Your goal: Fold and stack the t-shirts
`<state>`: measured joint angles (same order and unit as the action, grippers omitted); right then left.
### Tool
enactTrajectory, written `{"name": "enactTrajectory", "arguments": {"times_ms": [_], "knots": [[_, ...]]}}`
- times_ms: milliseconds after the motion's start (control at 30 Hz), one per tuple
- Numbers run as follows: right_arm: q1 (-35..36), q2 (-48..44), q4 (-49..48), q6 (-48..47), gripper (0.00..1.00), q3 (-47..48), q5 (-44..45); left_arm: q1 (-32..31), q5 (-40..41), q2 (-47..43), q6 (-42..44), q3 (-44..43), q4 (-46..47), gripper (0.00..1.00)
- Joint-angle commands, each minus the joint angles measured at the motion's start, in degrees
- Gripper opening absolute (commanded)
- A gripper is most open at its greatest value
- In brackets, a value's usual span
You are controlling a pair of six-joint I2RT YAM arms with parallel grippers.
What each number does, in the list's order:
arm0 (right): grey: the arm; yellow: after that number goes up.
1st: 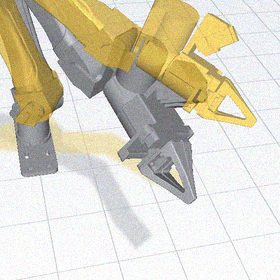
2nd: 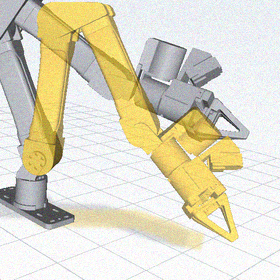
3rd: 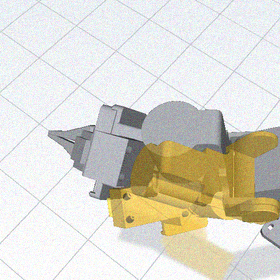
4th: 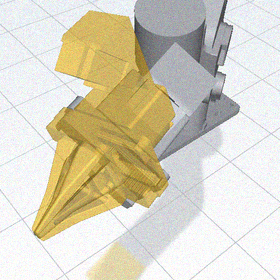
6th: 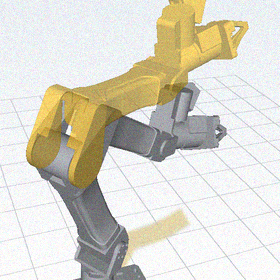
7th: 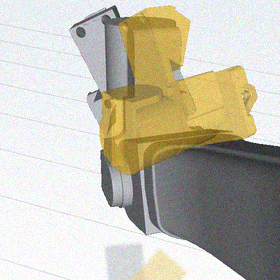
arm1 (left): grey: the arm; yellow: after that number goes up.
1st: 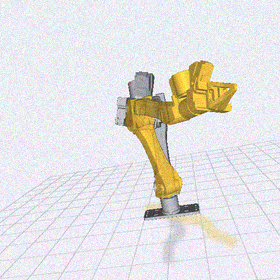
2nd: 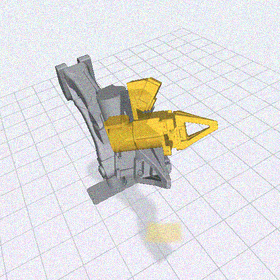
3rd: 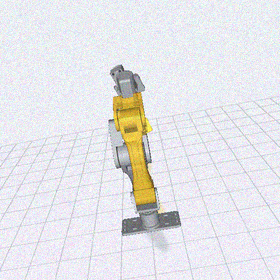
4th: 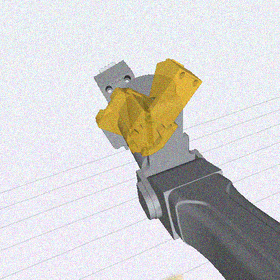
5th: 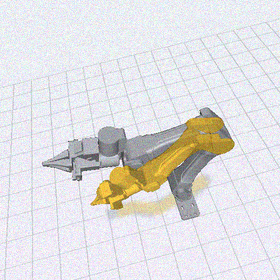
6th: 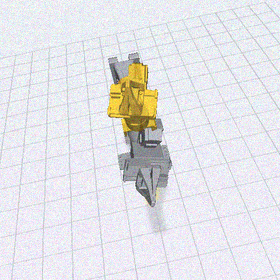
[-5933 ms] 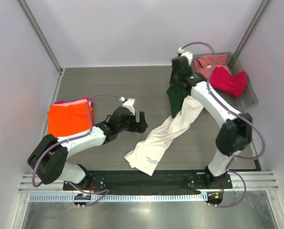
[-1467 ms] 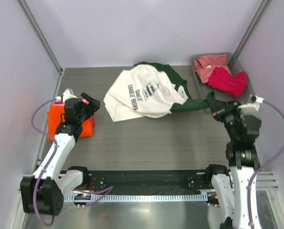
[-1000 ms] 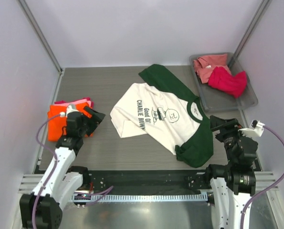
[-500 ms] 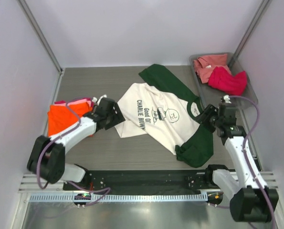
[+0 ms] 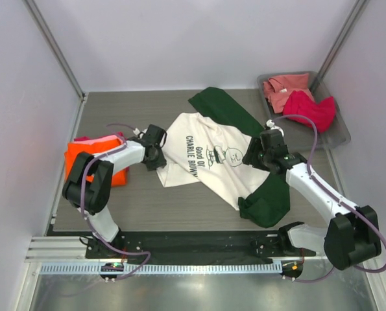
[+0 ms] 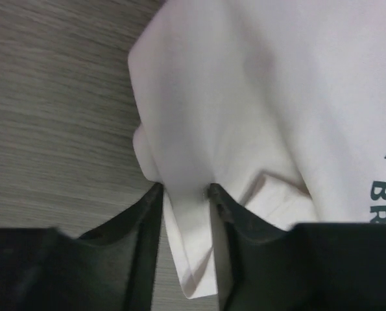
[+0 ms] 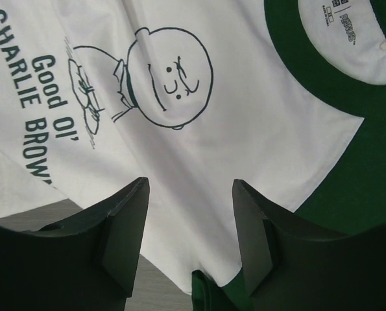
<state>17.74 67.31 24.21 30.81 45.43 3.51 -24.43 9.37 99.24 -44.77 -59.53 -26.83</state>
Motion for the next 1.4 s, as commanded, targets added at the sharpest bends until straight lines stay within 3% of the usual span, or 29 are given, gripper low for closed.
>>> {"name": "enactTrajectory", "arguments": {"times_ms": [0,33,67,100,367,567,733,800,833,867,933,1067,1200,1267,1367], "knots": [[1.42,1.51,-1.79,-1.63,0.61,1.95,5.80,3.59,-1.10,2.53,2.23,0.02,-0.78,0.32],[1.34,1.86,-2.06,-1.71,0.60,1.86,6.16,4.73,-2.84,3.14,2.84,0.03,-0.16,0.23],[1.42,2.64,-2.32,-2.06,0.61,1.86,6.94,6.83,-5.04,4.20,3.02,-0.06,0.28,0.03],[1.42,3.09,-2.32,-2.24,0.61,1.94,7.39,7.89,-5.67,4.55,3.03,-0.15,1.33,0.00],[1.34,7.92,-2.59,-3.30,0.61,3.17,10.81,18.43,-9.19,7.02,3.11,-6.20,2.84,0.00],[1.42,10.73,-2.67,-2.60,0.61,4.31,15.91,20.65,-3.58,7.72,5.31,-12.54,-3.48,0.00],[1.42,12.41,-2.67,-0.93,0.58,5.11,20.83,20.65,0.12,2.46,5.75,-9.57,-3.94,0.00],[1.42,12.23,-2.67,-0.40,0.57,5.11,21.63,20.03,0.83,-2.81,5.57,-7.46,-2.45,0.14],[1.42,11.88,-2.76,-0.31,0.55,5.02,21.54,19.68,1.09,-4.65,5.23,-4.92,-1.83,0.28],[1.42,10.58,-3.02,0.04,0.56,4.76,21.63,18.81,2.49,-9.11,4.96,-3.68,-1.13,0.62],[1.42,8.64,-3.55,-0.04,0.55,3.62,21.37,17.84,3.55,-13.44,3.48,0.00,0.19,0.84],[1.42,3.10,-3.29,0.57,0.55,0.55,21.01,17.83,1.89,-23.64,-1.08,7.82,5.54,1.00],[1.34,-3.13,-1.62,3.64,0.52,-2.18,21.19,18.88,0.15,-32.51,-5.68,13.55,8.19,0.99],[1.42,-4.64,0.05,4.26,0.47,-2.97,20.84,18.98,-1.97,-34.02,-5.50,14.96,9.95,0.83],[1.34,-7.71,1.02,5.23,0.43,-3.94,21.01,18.98,-4.79,-32.28,-6.99,13.21,7.32,0.68]]}}
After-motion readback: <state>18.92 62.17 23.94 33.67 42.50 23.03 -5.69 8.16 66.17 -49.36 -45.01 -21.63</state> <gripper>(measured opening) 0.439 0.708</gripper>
